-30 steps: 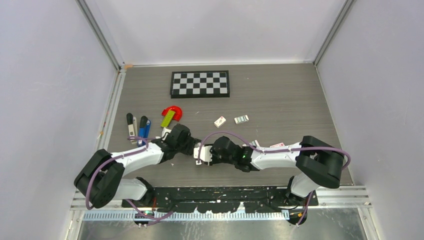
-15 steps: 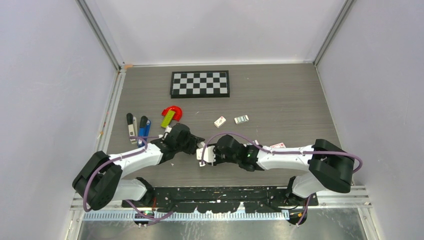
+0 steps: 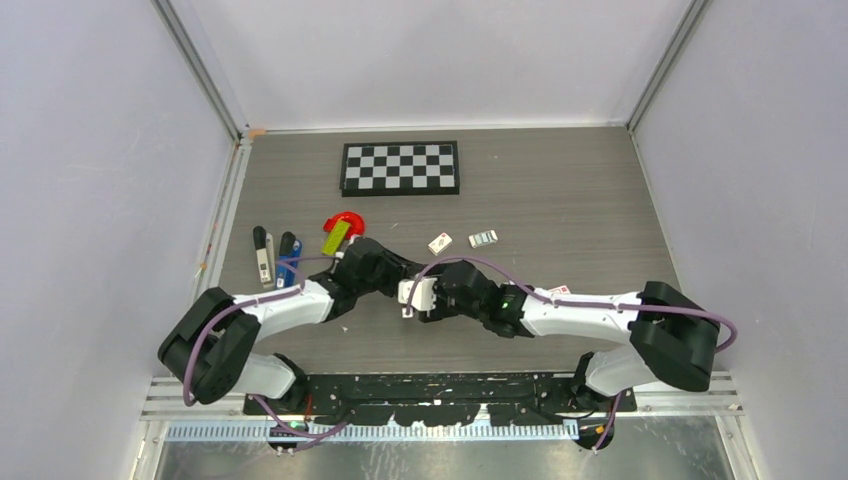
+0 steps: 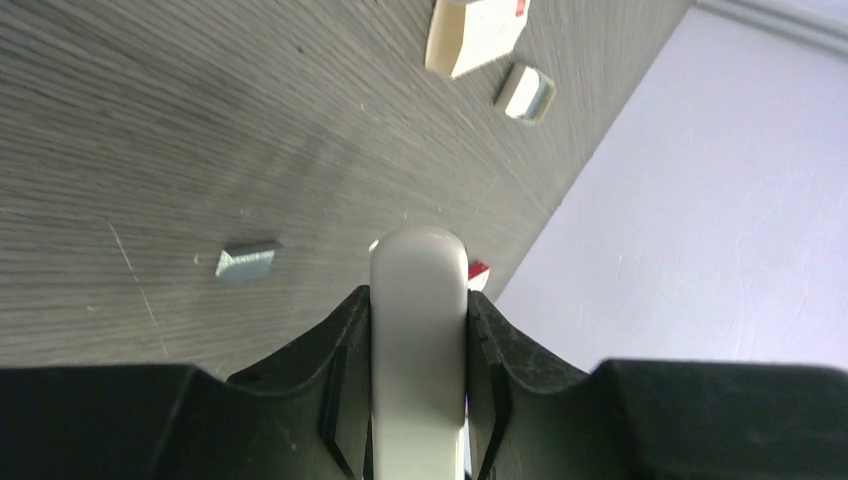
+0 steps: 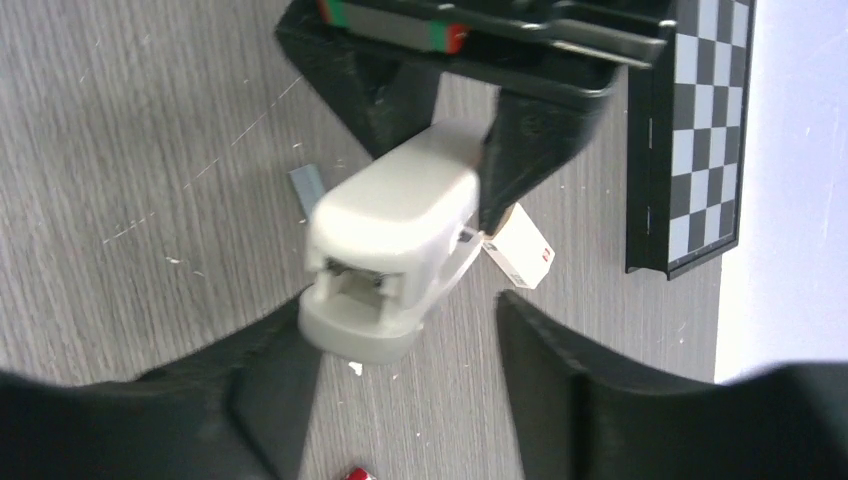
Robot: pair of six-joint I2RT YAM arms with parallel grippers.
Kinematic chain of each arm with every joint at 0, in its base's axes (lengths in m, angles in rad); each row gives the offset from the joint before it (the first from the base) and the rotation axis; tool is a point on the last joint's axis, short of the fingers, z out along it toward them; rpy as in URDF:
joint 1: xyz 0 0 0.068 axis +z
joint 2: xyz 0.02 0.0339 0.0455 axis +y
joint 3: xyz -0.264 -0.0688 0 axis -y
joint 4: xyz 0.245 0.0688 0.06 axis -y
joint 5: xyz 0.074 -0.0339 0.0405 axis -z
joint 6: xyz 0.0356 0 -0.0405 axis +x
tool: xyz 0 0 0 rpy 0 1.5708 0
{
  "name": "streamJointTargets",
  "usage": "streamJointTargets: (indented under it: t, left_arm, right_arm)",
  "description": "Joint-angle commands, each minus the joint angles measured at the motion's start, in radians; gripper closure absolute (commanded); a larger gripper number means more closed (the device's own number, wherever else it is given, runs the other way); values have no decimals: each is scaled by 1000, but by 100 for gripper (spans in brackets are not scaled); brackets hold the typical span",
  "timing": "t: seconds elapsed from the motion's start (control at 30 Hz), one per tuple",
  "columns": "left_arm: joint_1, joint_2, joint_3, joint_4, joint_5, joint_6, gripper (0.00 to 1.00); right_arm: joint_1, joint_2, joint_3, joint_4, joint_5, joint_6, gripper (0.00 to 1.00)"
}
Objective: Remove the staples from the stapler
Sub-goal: Unload the staple at the center of the board, then place the stapler at the center of the board.
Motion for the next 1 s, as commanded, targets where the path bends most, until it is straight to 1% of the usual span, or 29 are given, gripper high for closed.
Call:
streamJointTargets:
  t: [0.0,0.17,0.23,0.27,0.37,0.43,0.5,0.6,0.67,0.77,0.8,0.87,0.97]
  left_arm:
    - [-7,-45,35,91,61,43,100]
    - [-6,-98,31,76,48,78,100]
    - [-1,-125,34,52,36,115,100]
    - [4,-140,38,33,29,137,100]
    - [26,-180,51,-20,10,214,100]
    - [43,-191,56,-34,8,273,100]
    - [65,-198,66,-44,18,342,100]
    - [94,-198,88,-53,47,492,100]
    - [113,-200,118,-76,67,634,100]
    - [117,-186,197,-158,62,888,100]
    - [117,-176,221,-174,59,994,100]
    - [117,-144,269,-206,56,1137,100]
    - [117,-64,337,-223,20,1300,100]
  right_arm:
    - [-20,-74,49,11,-5,25,24]
    - [-83,-168,133,-219,-150,76,11]
    - [-126,-211,176,-350,-278,79,8]
    - [-151,-229,203,-425,-351,68,2]
    - [-227,-278,278,-616,-599,34,0]
    - [-289,-293,300,-683,-720,27,1]
    - [-330,-296,315,-727,-802,24,0]
    - [-372,-298,326,-753,-857,27,1]
    - [-390,-304,327,-754,-862,32,0]
    - [-414,-312,327,-752,-864,36,0]
    - [-420,-314,327,-751,-865,37,0]
    - [-428,-314,326,-747,-864,40,0]
    - [-435,-313,323,-745,-866,42,0]
